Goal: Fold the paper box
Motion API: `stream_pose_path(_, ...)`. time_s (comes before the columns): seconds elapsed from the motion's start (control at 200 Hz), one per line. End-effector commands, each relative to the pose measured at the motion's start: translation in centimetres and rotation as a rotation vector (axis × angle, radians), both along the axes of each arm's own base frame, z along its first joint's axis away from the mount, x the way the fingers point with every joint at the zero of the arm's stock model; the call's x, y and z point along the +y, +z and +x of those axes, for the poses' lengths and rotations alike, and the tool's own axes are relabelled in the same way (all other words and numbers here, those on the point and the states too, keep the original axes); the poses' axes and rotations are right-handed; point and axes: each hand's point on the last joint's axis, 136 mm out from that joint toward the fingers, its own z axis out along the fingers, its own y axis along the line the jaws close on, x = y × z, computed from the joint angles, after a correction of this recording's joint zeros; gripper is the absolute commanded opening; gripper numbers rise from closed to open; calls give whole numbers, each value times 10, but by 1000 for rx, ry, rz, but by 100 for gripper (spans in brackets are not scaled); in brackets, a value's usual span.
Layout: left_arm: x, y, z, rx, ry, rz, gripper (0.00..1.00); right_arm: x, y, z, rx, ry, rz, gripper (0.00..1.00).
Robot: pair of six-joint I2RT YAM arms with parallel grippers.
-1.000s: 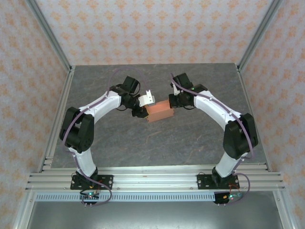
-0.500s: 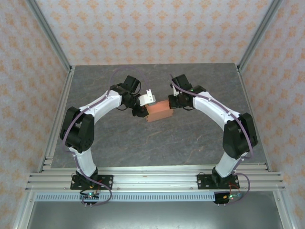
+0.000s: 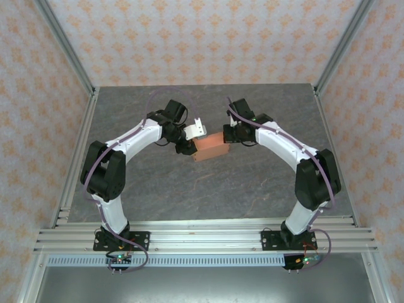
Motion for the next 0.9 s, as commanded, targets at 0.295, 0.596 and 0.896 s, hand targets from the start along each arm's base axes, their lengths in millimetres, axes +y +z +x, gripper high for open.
stream_pose_path(0.295,35,-16,9,-7,87,169,31,-15,12,-8,110,-20,5,5)
stream_pose_path(0.596,35,-17,8,-2,87,176,30,-34,-6,-9,98,-9,-115,5)
stream_pose_path(0.896,37,-17,8,-3,89,183,30,-42,-2,3,81,21,-182,4)
